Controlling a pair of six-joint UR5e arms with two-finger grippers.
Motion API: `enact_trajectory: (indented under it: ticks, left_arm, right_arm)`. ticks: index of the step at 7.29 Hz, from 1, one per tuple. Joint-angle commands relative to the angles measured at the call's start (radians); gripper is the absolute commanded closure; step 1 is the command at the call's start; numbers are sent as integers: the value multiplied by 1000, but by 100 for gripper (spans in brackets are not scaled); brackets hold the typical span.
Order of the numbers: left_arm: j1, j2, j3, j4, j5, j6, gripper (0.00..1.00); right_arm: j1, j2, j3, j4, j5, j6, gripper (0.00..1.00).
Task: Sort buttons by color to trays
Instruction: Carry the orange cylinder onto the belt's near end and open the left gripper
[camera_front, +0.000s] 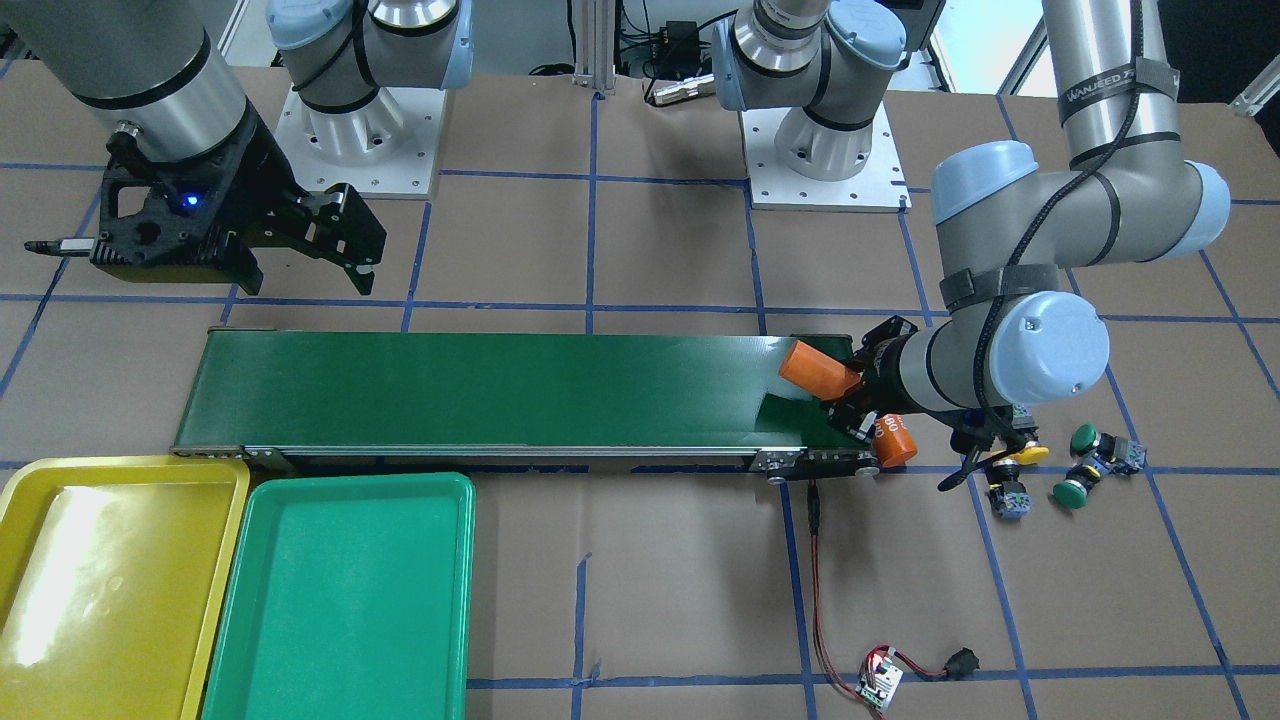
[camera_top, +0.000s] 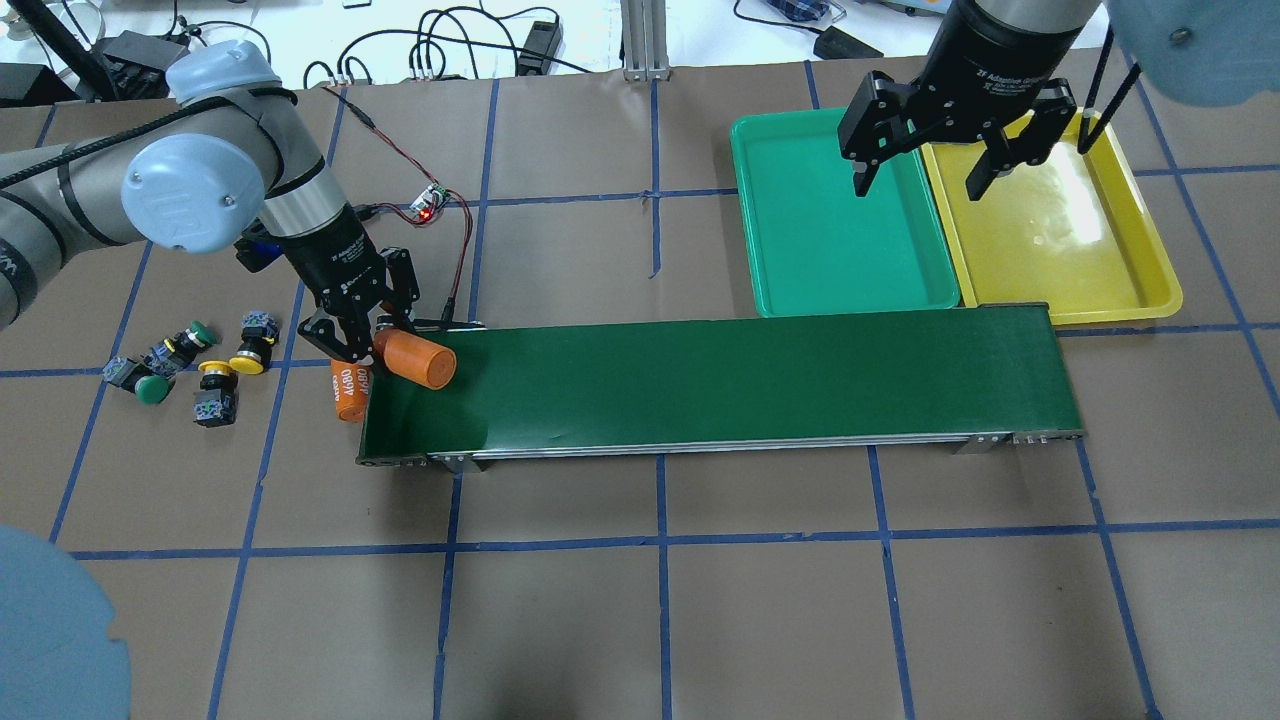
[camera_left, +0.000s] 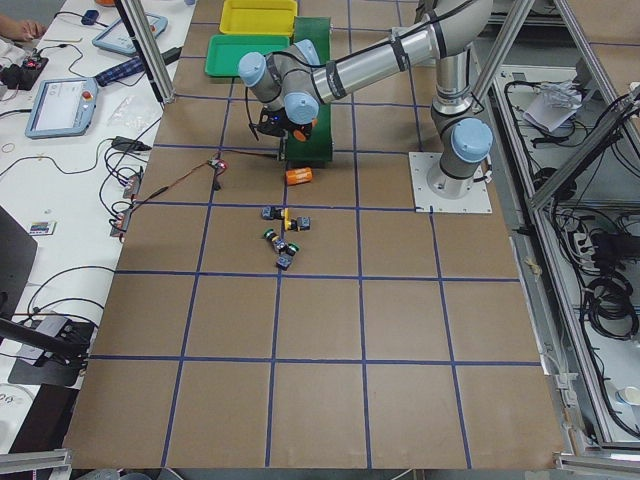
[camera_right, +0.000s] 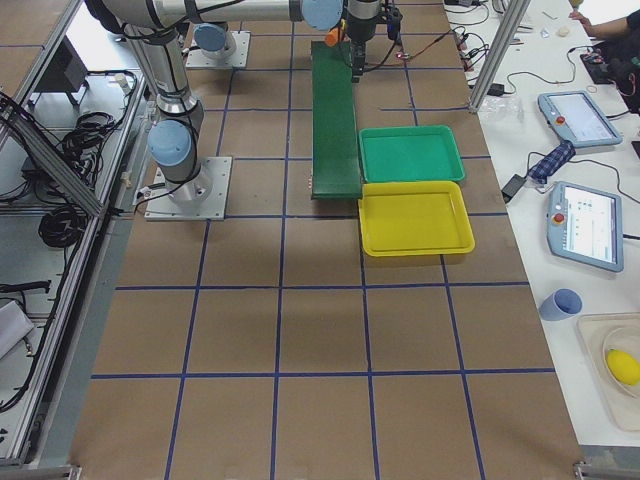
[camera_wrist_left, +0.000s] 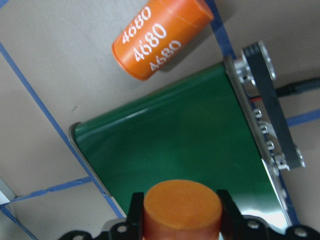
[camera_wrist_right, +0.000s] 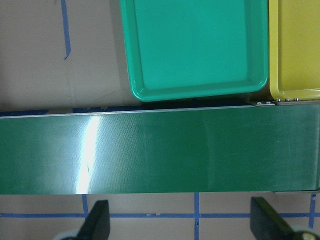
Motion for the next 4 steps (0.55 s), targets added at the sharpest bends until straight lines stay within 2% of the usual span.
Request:
enact_trajectory:
  ticks: [1, 4]
  left_arm:
    - [-6, -1, -2, -4, 13, -5, 8]
    - [9, 14, 25, -8, 11, 10, 0]
  right_arm:
    - [0, -3, 0, 3, 0, 0, 0]
    - [-1, -4, 2, 3, 0, 0, 0]
